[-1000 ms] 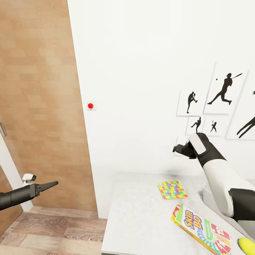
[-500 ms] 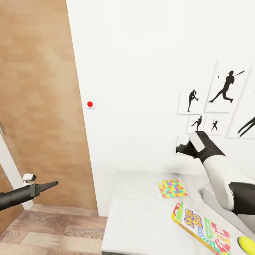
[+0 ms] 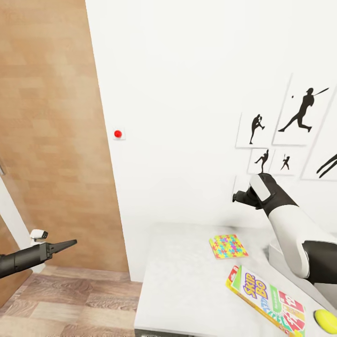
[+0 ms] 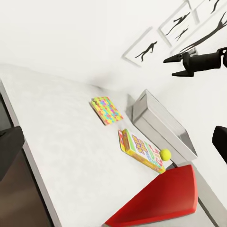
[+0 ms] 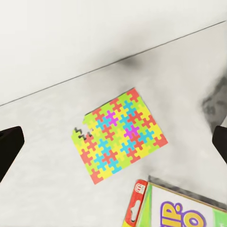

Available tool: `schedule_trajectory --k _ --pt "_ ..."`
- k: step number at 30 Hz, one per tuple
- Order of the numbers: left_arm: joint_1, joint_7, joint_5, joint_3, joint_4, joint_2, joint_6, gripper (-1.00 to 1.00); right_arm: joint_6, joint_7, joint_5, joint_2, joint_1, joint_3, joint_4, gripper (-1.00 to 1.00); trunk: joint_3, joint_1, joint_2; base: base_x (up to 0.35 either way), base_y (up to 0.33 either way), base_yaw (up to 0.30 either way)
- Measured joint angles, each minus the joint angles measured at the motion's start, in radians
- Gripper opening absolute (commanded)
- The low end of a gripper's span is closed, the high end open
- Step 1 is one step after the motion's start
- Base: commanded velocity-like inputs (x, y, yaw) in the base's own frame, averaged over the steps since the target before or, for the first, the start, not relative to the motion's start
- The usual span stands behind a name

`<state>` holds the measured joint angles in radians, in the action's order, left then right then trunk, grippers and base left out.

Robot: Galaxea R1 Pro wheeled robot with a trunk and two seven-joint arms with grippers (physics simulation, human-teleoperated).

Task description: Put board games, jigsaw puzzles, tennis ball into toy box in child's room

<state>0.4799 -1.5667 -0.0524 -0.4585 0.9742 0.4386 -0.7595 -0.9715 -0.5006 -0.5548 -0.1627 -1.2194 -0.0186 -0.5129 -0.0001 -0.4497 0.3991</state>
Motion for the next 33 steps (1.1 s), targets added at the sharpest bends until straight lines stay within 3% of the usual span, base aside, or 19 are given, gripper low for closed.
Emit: schedule_trajectory --k 33 --pt "-0.001 0.000 0.001 0.000 0.000 0.000 0.000 1.00 -0.008 0.005 0.002 -0.003 -0.003 -0.003 -0.003 1.00 -0.052 0.000 -0.002 0.000 0.000 0.000"
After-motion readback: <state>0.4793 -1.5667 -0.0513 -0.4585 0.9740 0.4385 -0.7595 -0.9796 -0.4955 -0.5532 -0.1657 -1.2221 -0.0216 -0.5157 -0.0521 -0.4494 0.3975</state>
